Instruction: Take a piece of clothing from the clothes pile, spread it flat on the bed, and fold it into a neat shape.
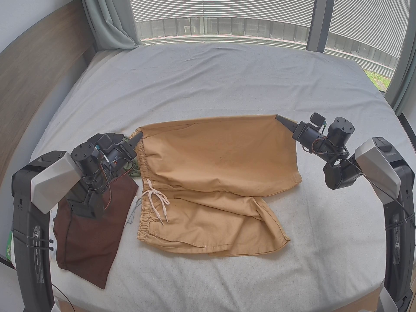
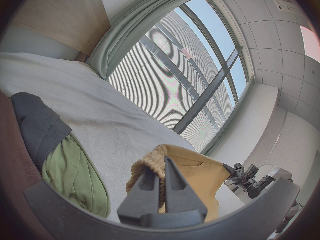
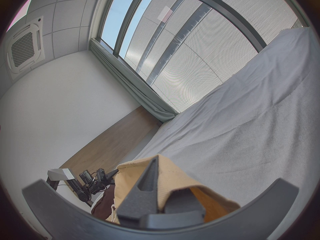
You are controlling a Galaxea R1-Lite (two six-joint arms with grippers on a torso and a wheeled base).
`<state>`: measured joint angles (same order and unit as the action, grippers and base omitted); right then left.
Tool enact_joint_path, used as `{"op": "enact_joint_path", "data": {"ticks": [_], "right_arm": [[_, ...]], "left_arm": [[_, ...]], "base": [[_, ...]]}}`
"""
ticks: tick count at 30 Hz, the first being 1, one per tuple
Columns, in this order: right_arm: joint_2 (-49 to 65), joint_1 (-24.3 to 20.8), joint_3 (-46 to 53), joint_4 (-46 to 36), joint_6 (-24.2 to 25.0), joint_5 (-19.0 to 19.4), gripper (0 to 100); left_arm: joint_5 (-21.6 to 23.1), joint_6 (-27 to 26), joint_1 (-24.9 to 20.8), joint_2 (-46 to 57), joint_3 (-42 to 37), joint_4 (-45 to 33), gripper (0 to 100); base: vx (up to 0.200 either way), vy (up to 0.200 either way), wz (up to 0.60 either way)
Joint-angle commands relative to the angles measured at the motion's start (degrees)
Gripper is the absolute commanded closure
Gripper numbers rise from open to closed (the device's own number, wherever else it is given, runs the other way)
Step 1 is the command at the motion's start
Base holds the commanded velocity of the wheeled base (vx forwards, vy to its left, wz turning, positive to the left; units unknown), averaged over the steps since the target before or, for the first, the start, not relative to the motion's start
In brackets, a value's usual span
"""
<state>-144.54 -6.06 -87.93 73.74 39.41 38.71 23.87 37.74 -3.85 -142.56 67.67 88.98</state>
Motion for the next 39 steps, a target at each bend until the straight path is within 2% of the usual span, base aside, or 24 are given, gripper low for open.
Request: {"op": "enact_joint_path", "data": {"ticks": [1,2,4,5,9,15,20,27,33,35,37,39], "right_arm": [[-0.83,-0.09,-1.98,-0.18,0.05,-0.03,100],[-0.74,-0.09,-2.16,-0.44,0.05,-0.03,100],[-0.83,-0.09,-2.16,-0.97,0.05,-0.03,100],[-0.92,-0.09,-2.16,-1.41,-0.04,-0.12,0],[-1.97,0.08,-2.07,-1.06,-0.13,-0.65,0],[-1.27,0.08,0.57,-0.70,-0.13,-0.65,0],[2.34,-0.36,10.15,2.99,-0.21,-0.65,0],[6.29,-1.59,20.34,10.11,-0.30,-0.65,0],[12.18,-3.08,31.42,13.89,-0.39,-0.65,0],[14.99,-3.87,35.99,13.97,-1.00,-0.65,0],[18.25,-4.49,41.26,13.97,-2.50,-0.65,0],[22.02,-5.02,47.33,14.06,-4.87,-0.65,0]], "left_arm": [[-0.05,0.40,-0.01,-0.62,0.71,0.05,100],[-0.05,0.49,-0.01,-0.62,0.80,0.05,0],[-0.05,0.75,-0.01,-0.62,0.80,0.05,0],[-0.05,1.19,-0.01,-0.62,0.80,0.05,0],[-0.05,3.83,-0.28,-0.44,0.01,0.05,0],[-0.23,4.09,-0.28,-0.35,-1.58,-0.03,0],[0.04,4.27,-0.01,0.35,-8.08,-0.21,0],[0.39,4.09,1.48,3.78,-12.74,-0.12,0],[0.83,3.83,2.89,10.37,-19.86,-0.12,0],[3.99,3.48,3.24,16.96,-27.15,-0.03,0],[5.84,3.48,3.50,19.16,-29.35,-0.03,0],[12.34,3.48,4.47,26.10,-36.03,-0.12,0]], "base": [[0.000,0.000,0.00],[0.000,0.000,0.00],[0.000,0.000,0.00],[0.000,0.000,0.00],[0.000,0.000,0.00],[0.000,0.000,0.00],[0.000,0.000,0.00],[0.000,0.000,0.00],[0.000,0.000,0.00],[0.000,0.000,0.00],[0.000,0.000,0.00],[0.000,0.000,0.00]]}}
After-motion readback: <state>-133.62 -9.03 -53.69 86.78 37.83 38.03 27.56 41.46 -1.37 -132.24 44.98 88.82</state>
